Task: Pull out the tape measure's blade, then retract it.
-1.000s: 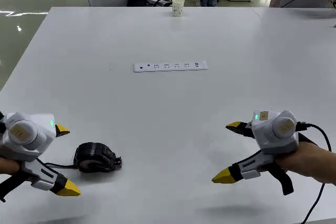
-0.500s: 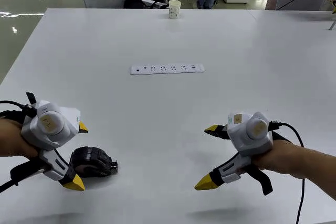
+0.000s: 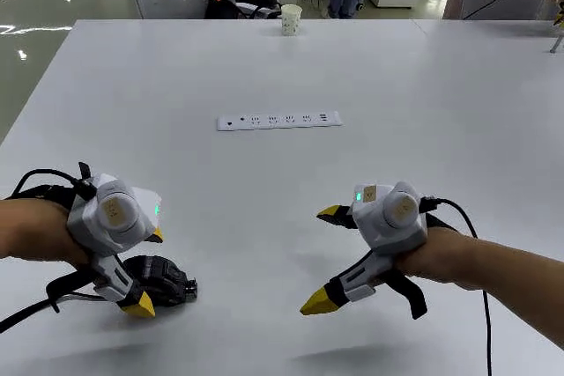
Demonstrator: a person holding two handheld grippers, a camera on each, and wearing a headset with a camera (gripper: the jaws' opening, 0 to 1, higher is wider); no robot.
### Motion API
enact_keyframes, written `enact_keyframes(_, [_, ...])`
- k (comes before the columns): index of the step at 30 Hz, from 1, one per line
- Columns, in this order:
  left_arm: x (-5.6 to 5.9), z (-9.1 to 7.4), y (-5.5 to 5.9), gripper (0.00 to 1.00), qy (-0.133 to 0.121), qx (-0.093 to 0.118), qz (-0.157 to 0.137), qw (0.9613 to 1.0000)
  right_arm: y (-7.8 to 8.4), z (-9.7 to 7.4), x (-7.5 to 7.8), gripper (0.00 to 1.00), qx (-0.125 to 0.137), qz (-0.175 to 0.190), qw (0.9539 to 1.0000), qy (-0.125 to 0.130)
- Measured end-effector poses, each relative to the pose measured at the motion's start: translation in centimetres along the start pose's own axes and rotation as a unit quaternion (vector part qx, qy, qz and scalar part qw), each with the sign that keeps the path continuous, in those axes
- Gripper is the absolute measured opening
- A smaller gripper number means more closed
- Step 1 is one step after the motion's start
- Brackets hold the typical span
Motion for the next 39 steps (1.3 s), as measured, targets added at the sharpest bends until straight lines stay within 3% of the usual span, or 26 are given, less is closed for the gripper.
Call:
enact_keyframes(5, [0.3,0.5,-0.1,0.40,0.003,-0.026,0.016,0.9995,-0.8,1.0,0.2,0.99,0.004,0.000,1.0000,-0.005])
enact_keyframes(8, [-0.1,0.8,0.1,0.31,-0.015,-0.035,0.035,0.9987,-1.1,1.7,0.1,0.99,0.000,-0.006,0.9999,-0.013])
enact_keyframes(13, [-0.2,0.9,0.1,0.30,-0.010,-0.036,-0.003,0.9993,-1.6,2.3,0.3,0.99,-0.003,-0.014,0.9998,-0.017])
enact_keyframes(18, [-0.3,1.0,0.3,0.30,-0.014,-0.026,-0.016,0.9995,-1.6,2.7,0.6,0.99,-0.006,-0.027,0.9994,-0.018])
enact_keyframes(27, [-0.1,1.1,0.2,0.30,-0.022,-0.027,-0.014,0.9993,-1.7,4.7,0.6,0.99,-0.017,-0.026,0.9992,-0.027])
enact_keyframes(32, [-0.3,1.1,0.4,0.30,-0.024,-0.018,-0.019,0.9994,-2.3,6.0,0.6,0.99,-0.014,-0.023,0.9992,-0.029])
enact_keyframes(35, [-0.1,1.1,0.3,0.30,-0.023,-0.015,-0.020,0.9994,-2.6,6.6,0.5,0.93,-0.017,-0.027,0.9989,-0.035])
enact_keyframes(39, [-0.1,1.0,0.3,0.30,-0.023,-0.012,-0.021,0.9994,-3.3,7.7,0.2,0.93,-0.017,-0.026,0.9987,-0.041])
Point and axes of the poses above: the centre of the closed fingertips' face, and the gripper's own axes: z roughly forward along the fingers, x roughly to its right, y roughly out of its underside, the point moved 9 cm from there along -z, roughly backward along the fingers, and after that the axes turned 1 degree about -z, right-handed, at the moved point
